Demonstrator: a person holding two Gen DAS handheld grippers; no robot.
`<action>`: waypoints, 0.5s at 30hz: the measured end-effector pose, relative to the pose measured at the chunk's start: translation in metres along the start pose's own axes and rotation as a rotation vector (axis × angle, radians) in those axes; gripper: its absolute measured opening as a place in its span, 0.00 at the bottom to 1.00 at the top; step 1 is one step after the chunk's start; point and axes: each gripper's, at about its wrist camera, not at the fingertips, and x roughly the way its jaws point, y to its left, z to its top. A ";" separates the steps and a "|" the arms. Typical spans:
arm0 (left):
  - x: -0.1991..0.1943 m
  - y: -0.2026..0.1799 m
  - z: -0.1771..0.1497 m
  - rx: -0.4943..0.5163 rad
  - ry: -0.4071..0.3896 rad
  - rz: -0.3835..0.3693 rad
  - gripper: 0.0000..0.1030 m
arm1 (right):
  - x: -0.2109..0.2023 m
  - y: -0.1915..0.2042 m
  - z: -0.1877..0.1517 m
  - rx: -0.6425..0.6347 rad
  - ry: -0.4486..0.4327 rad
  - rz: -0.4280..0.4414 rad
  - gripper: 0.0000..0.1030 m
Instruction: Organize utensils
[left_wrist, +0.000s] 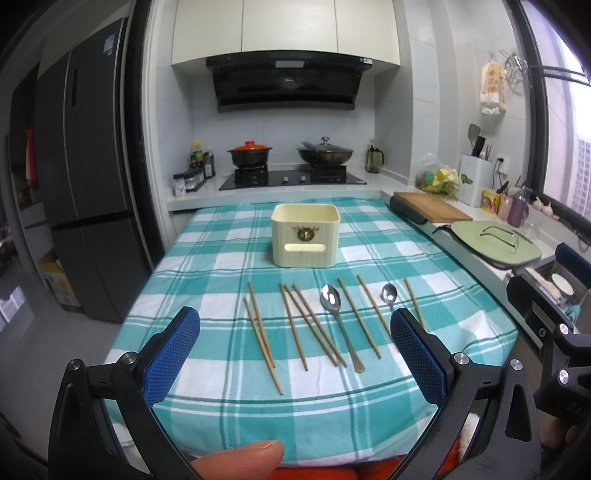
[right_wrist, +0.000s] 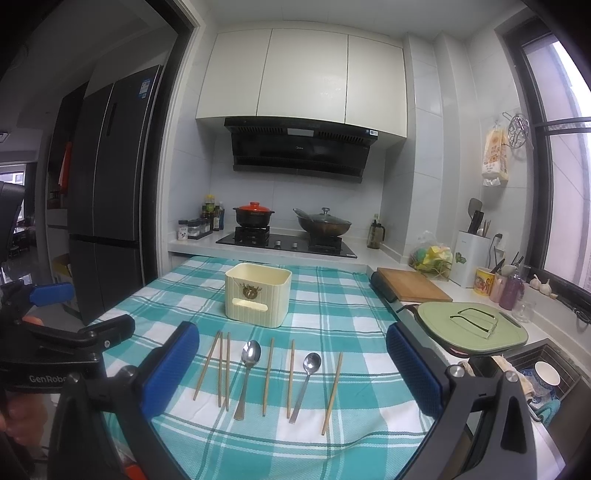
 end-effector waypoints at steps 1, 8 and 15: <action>0.000 0.000 0.000 0.002 0.001 0.000 1.00 | 0.000 0.000 0.000 0.001 -0.001 0.000 1.00; 0.002 0.000 0.001 0.008 0.008 0.000 1.00 | 0.001 -0.002 -0.001 0.004 0.006 0.000 1.00; 0.002 -0.002 0.000 0.009 0.007 0.000 1.00 | 0.002 -0.005 -0.001 0.005 0.006 -0.002 1.00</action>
